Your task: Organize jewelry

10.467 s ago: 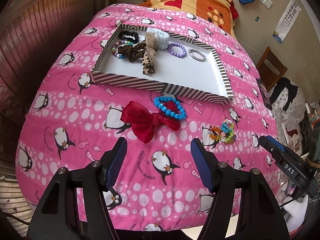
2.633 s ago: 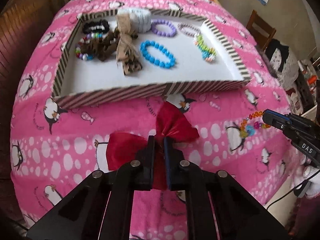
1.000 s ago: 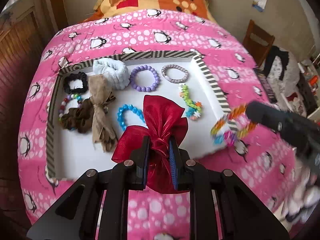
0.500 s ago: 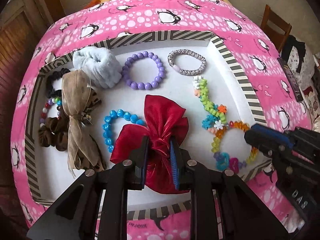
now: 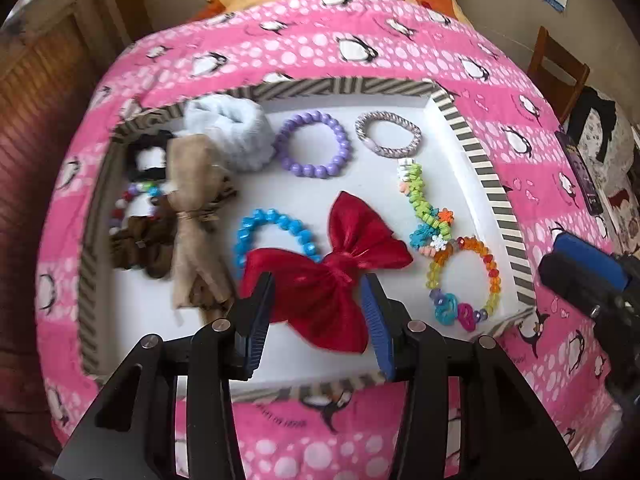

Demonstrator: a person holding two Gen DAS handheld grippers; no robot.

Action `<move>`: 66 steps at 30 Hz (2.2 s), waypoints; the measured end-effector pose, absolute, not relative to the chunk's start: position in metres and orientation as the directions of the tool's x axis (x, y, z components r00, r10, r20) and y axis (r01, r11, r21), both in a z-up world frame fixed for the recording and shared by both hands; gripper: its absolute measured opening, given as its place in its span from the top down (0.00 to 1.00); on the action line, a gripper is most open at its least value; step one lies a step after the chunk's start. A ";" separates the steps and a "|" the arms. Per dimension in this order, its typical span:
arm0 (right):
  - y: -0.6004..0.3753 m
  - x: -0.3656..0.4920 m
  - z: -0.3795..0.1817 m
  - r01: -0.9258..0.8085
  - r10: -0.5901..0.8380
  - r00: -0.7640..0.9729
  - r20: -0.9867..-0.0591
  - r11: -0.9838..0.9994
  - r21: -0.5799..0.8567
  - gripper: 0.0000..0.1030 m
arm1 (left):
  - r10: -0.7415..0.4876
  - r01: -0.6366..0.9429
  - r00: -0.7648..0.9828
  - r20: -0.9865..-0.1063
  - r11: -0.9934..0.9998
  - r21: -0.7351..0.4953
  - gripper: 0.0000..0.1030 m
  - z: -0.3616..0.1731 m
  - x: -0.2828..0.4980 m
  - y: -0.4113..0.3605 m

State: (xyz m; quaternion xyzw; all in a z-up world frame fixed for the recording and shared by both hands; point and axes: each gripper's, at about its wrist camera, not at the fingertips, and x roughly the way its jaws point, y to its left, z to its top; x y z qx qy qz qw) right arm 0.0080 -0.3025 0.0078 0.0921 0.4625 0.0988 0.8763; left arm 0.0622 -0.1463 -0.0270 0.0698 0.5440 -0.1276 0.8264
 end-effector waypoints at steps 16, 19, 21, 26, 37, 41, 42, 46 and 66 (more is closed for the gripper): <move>-0.265 -0.018 0.026 -0.073 0.204 0.633 -0.747 0.976 0.205 0.61 | -0.104 0.169 0.511 -0.854 0.986 -0.019 0.58 0.026 0.020 -0.103; -0.260 -0.020 0.027 -0.078 0.203 0.637 -0.743 0.977 0.200 0.61 | -0.101 0.153 0.516 -0.851 0.988 -0.024 0.58 0.029 0.015 -0.099; -0.258 -0.021 0.029 -0.078 0.202 0.641 -0.740 0.977 0.198 0.61 | -0.094 0.144 0.521 -0.848 0.989 -0.022 0.57 0.030 0.012 -0.096; -0.256 -0.022 0.030 -0.076 0.203 0.636 -0.745 0.977 0.201 0.59 | -0.085 0.133 0.537 -0.839 0.991 -0.016 0.57 0.036 0.005 -0.092; -0.246 -0.028 0.035 -0.088 0.203 0.639 -0.742 0.978 0.191 0.59 | -0.070 0.115 0.564 -0.823 0.993 -0.006 0.57 0.044 -0.008 -0.084; -0.244 -0.030 0.037 -0.094 0.204 0.638 -0.743 0.978 0.188 0.59 | -0.073 0.115 0.568 -0.820 0.993 -0.009 0.57 0.047 -0.011 -0.081; -0.243 -0.031 0.037 -0.095 0.204 0.638 -0.743 0.978 0.188 0.59 | -0.073 0.114 0.570 -0.819 0.993 -0.009 0.57 0.048 -0.012 -0.081; -0.241 -0.034 0.038 -0.099 0.208 0.635 -0.744 0.977 0.188 0.59 | -0.072 0.113 0.574 -0.816 0.994 -0.008 0.57 0.049 -0.015 -0.079; -0.232 -0.042 0.041 -0.107 0.207 0.636 -0.744 0.978 0.180 0.58 | -0.068 0.107 0.579 -0.813 0.994 -0.007 0.57 0.053 -0.024 -0.070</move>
